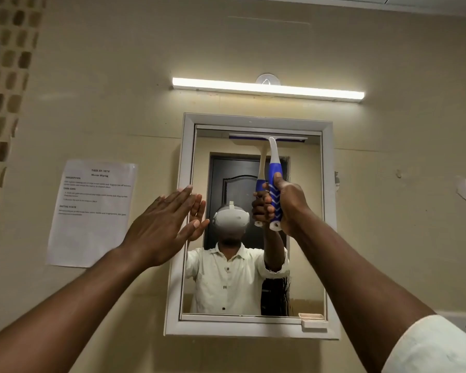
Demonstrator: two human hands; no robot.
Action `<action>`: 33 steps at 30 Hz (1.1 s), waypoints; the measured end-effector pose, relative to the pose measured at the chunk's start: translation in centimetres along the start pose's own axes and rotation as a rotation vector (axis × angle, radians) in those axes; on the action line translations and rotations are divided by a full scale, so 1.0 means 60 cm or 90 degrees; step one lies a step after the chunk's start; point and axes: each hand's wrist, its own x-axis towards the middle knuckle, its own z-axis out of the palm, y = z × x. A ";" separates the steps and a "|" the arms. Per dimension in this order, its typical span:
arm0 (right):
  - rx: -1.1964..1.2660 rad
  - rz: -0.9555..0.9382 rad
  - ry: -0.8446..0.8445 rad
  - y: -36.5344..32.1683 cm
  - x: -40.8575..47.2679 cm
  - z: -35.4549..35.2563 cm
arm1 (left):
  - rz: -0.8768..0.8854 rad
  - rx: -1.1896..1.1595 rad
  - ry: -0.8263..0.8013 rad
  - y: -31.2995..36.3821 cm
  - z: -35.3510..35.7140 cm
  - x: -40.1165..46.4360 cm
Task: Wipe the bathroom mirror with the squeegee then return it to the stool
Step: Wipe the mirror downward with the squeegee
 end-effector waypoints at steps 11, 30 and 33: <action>-0.016 0.025 0.003 0.070 -0.051 -0.018 | 0.014 -0.044 -0.018 0.027 0.029 -0.035; -0.046 0.157 0.079 0.238 -0.247 -0.064 | -0.017 -0.111 -0.135 0.076 0.087 -0.174; -0.036 0.178 0.078 0.268 -0.280 -0.071 | -0.014 -0.115 -0.155 0.082 0.099 -0.199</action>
